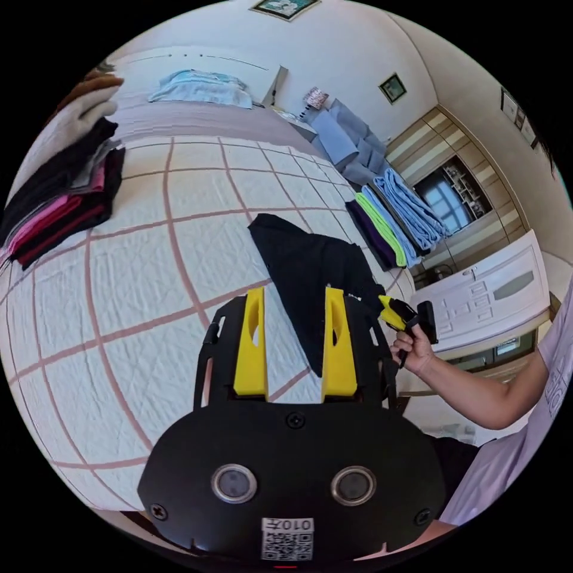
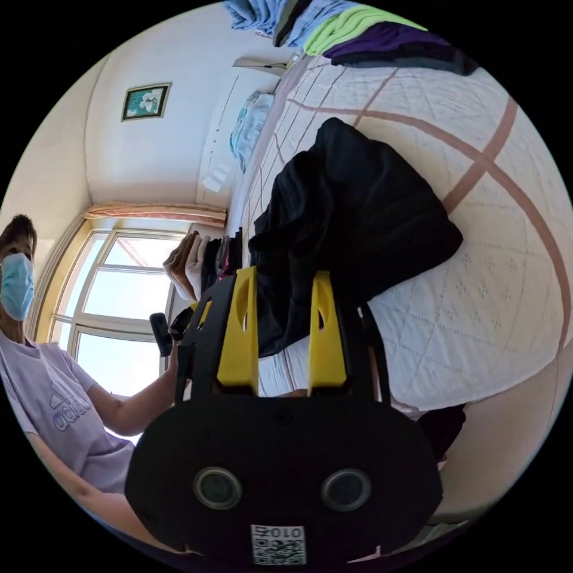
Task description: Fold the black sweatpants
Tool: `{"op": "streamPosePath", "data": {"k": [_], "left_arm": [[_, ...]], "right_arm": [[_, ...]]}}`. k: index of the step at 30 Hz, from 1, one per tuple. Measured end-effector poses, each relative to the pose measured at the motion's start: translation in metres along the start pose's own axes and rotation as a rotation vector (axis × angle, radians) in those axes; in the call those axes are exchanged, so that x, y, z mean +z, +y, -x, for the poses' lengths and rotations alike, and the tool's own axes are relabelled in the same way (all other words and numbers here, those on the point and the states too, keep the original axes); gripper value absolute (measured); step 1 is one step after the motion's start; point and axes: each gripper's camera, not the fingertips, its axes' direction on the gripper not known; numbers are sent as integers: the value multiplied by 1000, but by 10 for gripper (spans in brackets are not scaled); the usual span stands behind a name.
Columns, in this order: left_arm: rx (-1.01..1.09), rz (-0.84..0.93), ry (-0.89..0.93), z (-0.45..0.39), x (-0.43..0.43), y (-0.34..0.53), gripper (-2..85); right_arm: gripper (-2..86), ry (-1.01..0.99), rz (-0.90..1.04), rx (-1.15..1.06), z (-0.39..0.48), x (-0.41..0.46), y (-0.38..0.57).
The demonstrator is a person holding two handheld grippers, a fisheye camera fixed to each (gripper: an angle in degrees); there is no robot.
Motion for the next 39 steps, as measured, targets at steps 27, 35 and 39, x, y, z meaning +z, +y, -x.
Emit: {"op": "streamPosePath", "data": {"k": [27,35,39], "left_arm": [[320,381,-118,-88,148,-43,155],[362,269,-165,-103,123,-69,162],[379,296,-136,-93,151,-97,163]], "right_arm": [[77,261,239,-92,-89,-19,-49],[72,414,53,-127,-73,-55,-38],[72,379,42,-317,-44,-37,-50]]}}
